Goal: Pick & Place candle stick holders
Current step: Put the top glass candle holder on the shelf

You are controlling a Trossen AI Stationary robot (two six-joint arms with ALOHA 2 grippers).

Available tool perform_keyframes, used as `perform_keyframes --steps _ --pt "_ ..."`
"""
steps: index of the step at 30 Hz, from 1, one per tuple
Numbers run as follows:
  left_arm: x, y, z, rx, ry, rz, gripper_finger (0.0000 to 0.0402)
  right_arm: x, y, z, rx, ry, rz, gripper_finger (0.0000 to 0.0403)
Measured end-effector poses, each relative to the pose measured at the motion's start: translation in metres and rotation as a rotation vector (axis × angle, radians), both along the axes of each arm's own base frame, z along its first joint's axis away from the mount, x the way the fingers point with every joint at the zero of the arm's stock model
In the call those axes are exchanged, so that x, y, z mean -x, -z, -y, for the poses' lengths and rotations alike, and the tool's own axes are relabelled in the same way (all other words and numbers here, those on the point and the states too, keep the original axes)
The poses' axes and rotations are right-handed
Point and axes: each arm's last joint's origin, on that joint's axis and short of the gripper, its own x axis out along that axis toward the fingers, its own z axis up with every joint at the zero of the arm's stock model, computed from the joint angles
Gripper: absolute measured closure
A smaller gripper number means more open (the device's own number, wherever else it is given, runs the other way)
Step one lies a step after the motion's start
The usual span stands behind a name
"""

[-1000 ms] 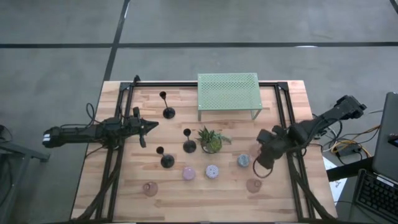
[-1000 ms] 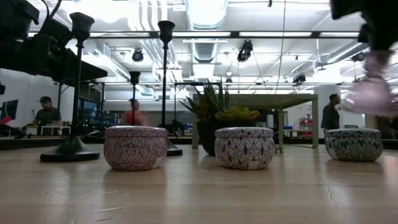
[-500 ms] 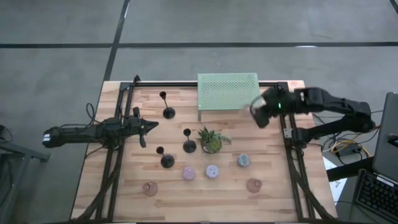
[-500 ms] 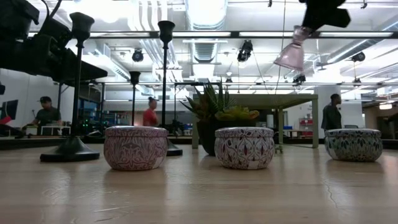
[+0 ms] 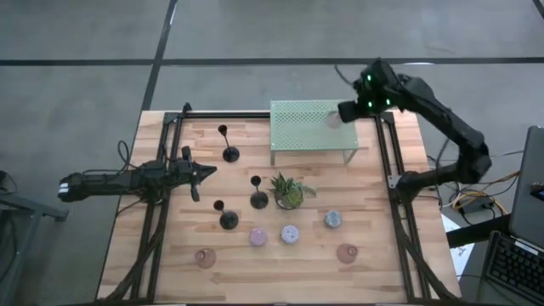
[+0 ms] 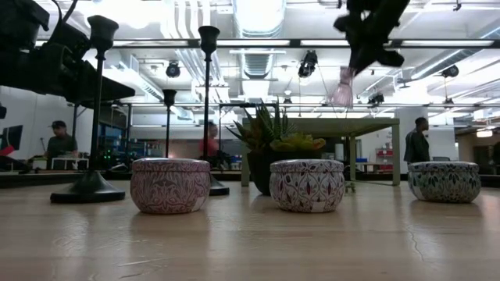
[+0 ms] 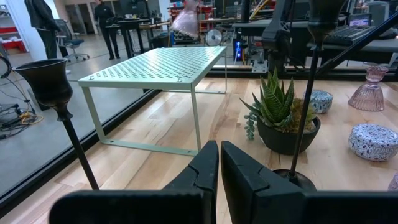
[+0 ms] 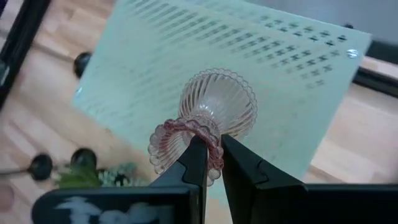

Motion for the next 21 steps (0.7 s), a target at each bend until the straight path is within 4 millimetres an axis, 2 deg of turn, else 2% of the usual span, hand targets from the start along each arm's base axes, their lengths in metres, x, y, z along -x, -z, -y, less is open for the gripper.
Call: perform_keyframes --steps 4,10,15,21 --pt "0.0 0.0 0.0 0.0 0.0 0.0 0.0378 0.007 0.009 0.034 -0.046 0.081 -0.026 0.0374" --pt "0.0 0.0 0.0 0.0 0.0 0.0 0.0378 0.007 0.021 0.069 -0.085 0.135 -0.063 0.0374" --pt "0.0 0.0 0.0 0.0 0.0 0.0 0.0378 0.003 0.025 0.089 -0.093 0.145 -0.068 0.0374" --pt "0.0 0.0 0.0 0.0 0.0 0.0 0.0378 -0.003 0.022 0.101 -0.107 0.153 -0.077 0.0374"
